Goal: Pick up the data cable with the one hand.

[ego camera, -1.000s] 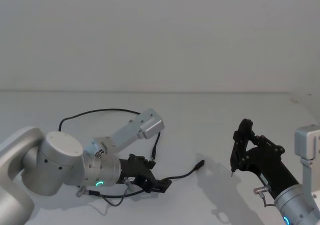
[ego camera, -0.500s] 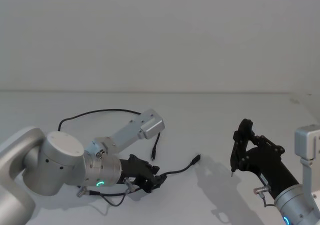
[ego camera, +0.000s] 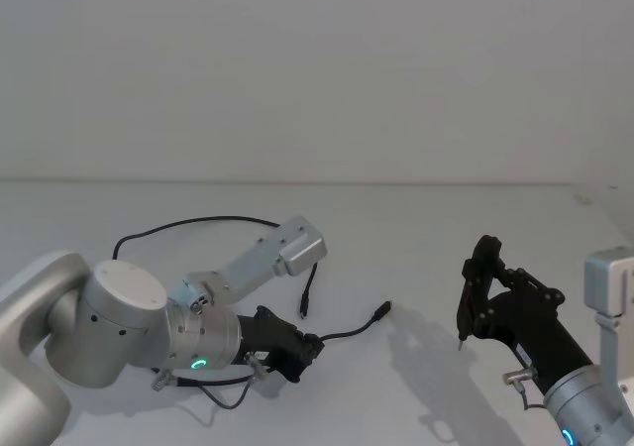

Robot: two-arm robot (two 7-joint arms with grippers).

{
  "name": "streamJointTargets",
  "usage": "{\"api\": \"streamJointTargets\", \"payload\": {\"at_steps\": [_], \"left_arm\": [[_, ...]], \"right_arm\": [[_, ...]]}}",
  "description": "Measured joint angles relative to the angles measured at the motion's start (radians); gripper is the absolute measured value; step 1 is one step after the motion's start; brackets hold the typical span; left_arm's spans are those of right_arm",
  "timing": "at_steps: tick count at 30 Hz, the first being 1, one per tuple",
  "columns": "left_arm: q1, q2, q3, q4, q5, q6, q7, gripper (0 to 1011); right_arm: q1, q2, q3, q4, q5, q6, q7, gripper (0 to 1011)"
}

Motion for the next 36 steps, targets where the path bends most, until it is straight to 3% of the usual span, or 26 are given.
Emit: {"api": "streamJointTargets", "payload": {"at_steps": [6,16,25,36], "left_arm": [[0.004,0.004,0.001,-0.006,0.010,-0.025,0.000,35],[0.019,0.026,0.001,-0.032,0.039,-0.128,0.003,35],[0.040,0.056,-0.015,-0.066,0.067,-0.273,0.003,35],[0.058,0.088,-0.049,-0.090,0.067,-0.456,-0.032,35]], "right_arm": [[0.002,0.000,0.008,-0.013,0.012,0.003,0.013,279],[0.026,-0.003,0.034,-0.057,0.069,0.023,0.059,279],[0.070,-0.014,0.052,-0.071,0.120,0.042,0.096,279],[0.109,-0.027,0.070,-0.061,0.156,0.051,0.108,279]]}}
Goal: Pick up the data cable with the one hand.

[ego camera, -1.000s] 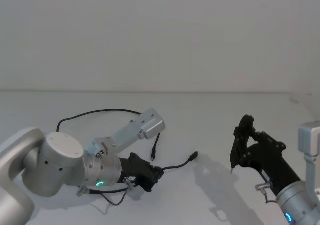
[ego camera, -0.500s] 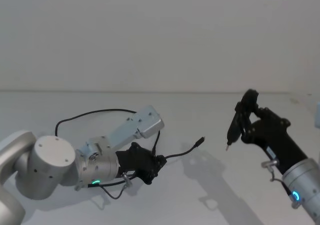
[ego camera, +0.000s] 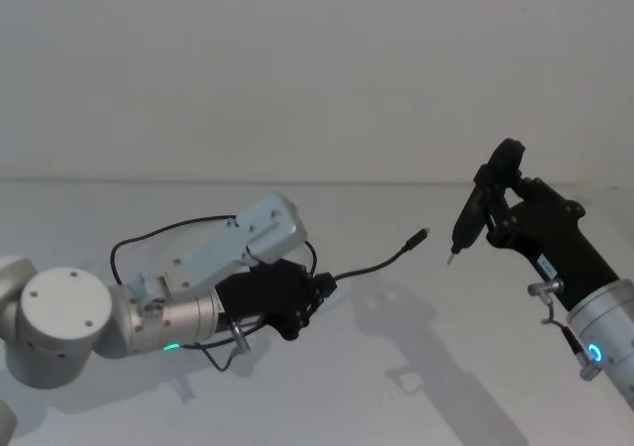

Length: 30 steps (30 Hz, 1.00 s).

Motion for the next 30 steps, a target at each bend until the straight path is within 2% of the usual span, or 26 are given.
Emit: {"api": "streamJointTargets", "payload": {"at_steps": [7,11,19,30], "left_arm": [[0.002,0.019,-0.017,-0.006,-0.010,-0.073,-0.034,35],[0.002,0.026,-0.022,-0.008,-0.013,-0.095,-0.046,35],[0.002,0.034,-0.029,-0.010,-0.017,-0.124,-0.061,35],[0.002,0.039,-0.033,-0.011,-0.020,-0.143,-0.072,35]], "right_arm": [[0.020,-0.011,0.016,0.017,0.020,-0.010,0.005,279],[0.026,-0.016,0.023,0.022,0.029,-0.023,0.008,279],[0.028,-0.020,0.038,0.002,0.041,-0.056,0.017,279],[0.037,-0.024,0.045,-0.010,0.071,-0.061,0.027,279]]}}
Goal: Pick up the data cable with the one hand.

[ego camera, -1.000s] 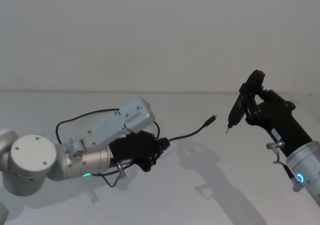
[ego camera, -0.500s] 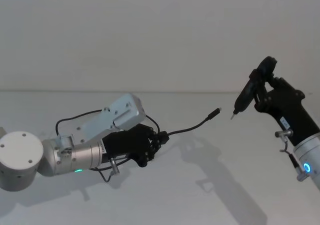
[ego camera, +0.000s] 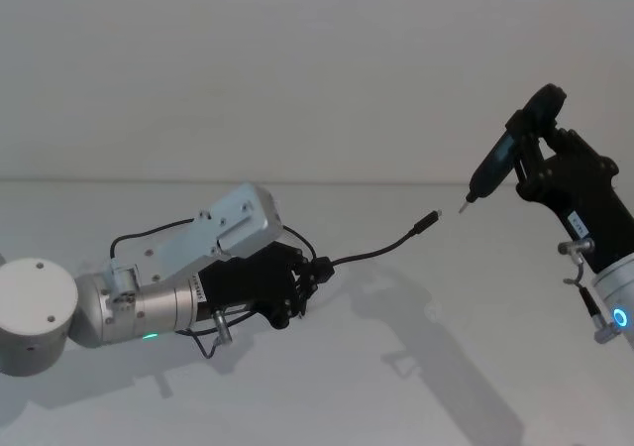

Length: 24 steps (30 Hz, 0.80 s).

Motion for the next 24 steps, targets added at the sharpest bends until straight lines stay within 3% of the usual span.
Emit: {"api": "streamJointTargets", "payload": {"at_steps": [24], "left_arm": [[0.000,0.003,-0.003,-0.001,-0.002,-0.012,-0.006,35]], "right_arm": [[0.035,0.003,-0.013,0.052,0.042,0.014,0.005,279]]}}
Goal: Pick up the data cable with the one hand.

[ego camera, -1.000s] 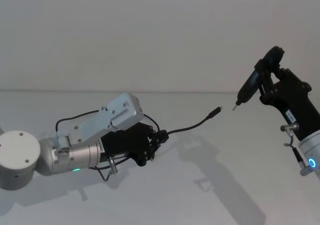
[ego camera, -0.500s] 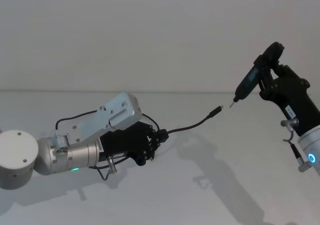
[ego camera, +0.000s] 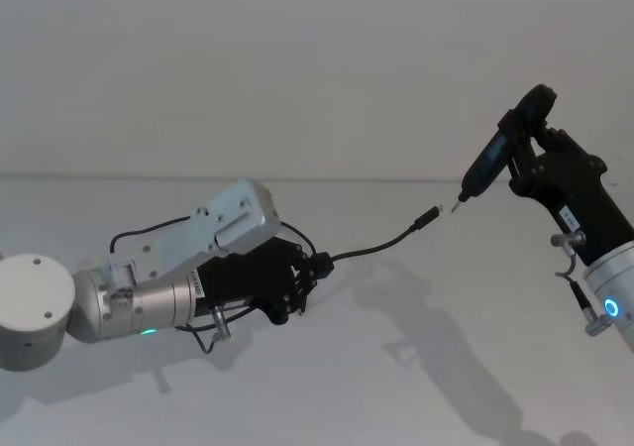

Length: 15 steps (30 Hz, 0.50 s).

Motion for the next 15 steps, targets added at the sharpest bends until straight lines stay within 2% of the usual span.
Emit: {"api": "streamJointTargets", "payload": {"at_steps": [15], "left_arm": [[0.000,0.001,0.000,0.000,0.000,-0.002,-0.001,35]], "right_arm": [[0.007,0.006,-0.007,0.015,0.001,-0.027,0.008,279]]}}
